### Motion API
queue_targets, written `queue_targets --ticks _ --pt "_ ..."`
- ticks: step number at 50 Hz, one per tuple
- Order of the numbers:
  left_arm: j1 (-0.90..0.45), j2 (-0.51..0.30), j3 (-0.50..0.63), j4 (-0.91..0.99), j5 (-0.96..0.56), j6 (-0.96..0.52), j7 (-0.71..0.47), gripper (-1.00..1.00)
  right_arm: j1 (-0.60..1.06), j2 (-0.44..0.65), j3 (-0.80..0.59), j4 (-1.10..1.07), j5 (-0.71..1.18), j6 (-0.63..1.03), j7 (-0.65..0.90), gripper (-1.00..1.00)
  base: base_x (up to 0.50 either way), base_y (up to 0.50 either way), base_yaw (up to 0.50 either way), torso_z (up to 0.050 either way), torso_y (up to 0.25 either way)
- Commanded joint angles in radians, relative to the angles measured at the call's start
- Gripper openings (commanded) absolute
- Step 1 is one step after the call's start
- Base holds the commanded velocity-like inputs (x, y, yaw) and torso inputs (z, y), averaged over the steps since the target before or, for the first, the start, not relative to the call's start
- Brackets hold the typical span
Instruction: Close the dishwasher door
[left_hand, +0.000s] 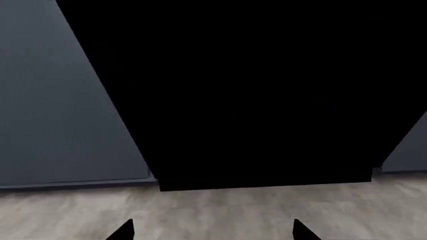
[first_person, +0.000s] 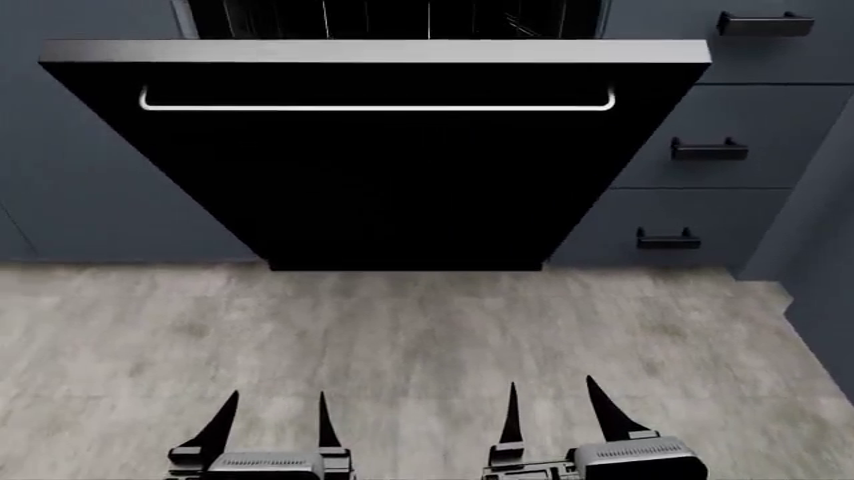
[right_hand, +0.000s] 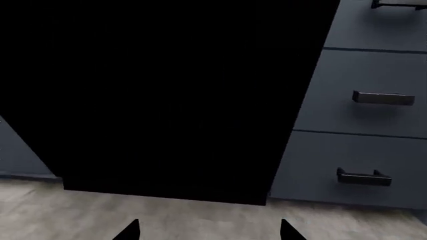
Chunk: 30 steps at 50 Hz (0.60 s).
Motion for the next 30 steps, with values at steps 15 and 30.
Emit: queue_targets --ticks 15,30 --pt "-0.011 -0.005 0.011 -0.003 -0.006 -0.004 -0.002 1.00 0.002 0.014 -0.016 -0.033 0.065 0.016 -0.035 1.00 0.37 -0.02 0.00 0.000 0.000" --pt "-0.011 -0.007 0.016 -0.010 -0.007 0.001 -0.008 1.00 -0.001 0.016 -0.019 -0.027 0.061 0.006 -0.025 1.00 0.50 -0.01 0.00 0.000 0.000"
